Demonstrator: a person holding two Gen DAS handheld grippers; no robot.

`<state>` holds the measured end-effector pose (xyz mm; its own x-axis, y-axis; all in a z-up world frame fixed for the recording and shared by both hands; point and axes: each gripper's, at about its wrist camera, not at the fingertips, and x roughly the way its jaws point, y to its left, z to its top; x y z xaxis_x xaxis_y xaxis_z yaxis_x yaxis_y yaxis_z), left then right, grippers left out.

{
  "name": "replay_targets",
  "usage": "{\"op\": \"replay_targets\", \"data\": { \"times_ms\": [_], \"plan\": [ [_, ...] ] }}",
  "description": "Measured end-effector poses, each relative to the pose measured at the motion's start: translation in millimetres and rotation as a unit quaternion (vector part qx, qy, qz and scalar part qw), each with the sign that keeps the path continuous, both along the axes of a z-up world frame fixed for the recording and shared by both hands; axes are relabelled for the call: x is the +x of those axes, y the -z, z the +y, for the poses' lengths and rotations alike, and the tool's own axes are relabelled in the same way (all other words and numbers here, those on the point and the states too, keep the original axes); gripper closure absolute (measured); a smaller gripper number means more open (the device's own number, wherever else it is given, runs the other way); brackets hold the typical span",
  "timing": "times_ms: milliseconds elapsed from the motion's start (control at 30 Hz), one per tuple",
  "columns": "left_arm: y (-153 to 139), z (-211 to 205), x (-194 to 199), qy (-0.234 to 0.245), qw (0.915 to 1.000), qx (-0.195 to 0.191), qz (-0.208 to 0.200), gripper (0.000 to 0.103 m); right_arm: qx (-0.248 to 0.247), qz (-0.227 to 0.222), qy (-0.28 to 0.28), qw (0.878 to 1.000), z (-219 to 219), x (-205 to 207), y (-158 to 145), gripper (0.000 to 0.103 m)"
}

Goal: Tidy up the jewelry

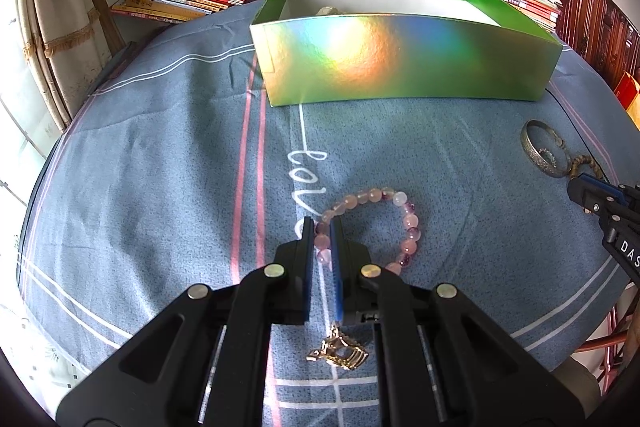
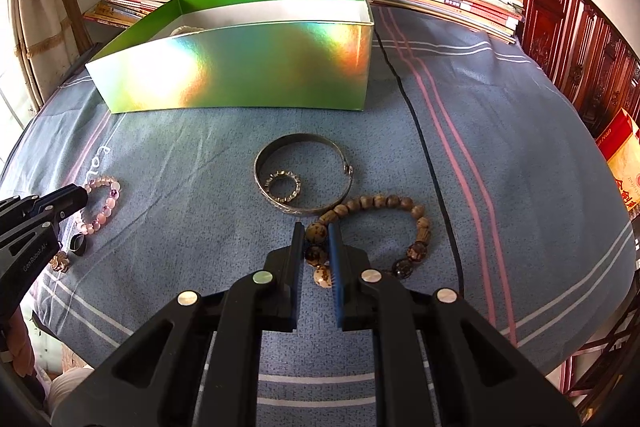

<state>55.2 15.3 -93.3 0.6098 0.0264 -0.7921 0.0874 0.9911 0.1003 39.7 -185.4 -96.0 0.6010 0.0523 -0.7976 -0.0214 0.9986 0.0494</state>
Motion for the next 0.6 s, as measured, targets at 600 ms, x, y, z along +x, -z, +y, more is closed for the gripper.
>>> {"op": "replay_targets", "data": {
  "times_ms": [600],
  "plan": [
    [-17,-5,-11,0.003,0.9995,0.0,-0.032,0.095,0.013,-0.049,0.015,0.999,-12,-11,-33,0.09]
  ]
}}
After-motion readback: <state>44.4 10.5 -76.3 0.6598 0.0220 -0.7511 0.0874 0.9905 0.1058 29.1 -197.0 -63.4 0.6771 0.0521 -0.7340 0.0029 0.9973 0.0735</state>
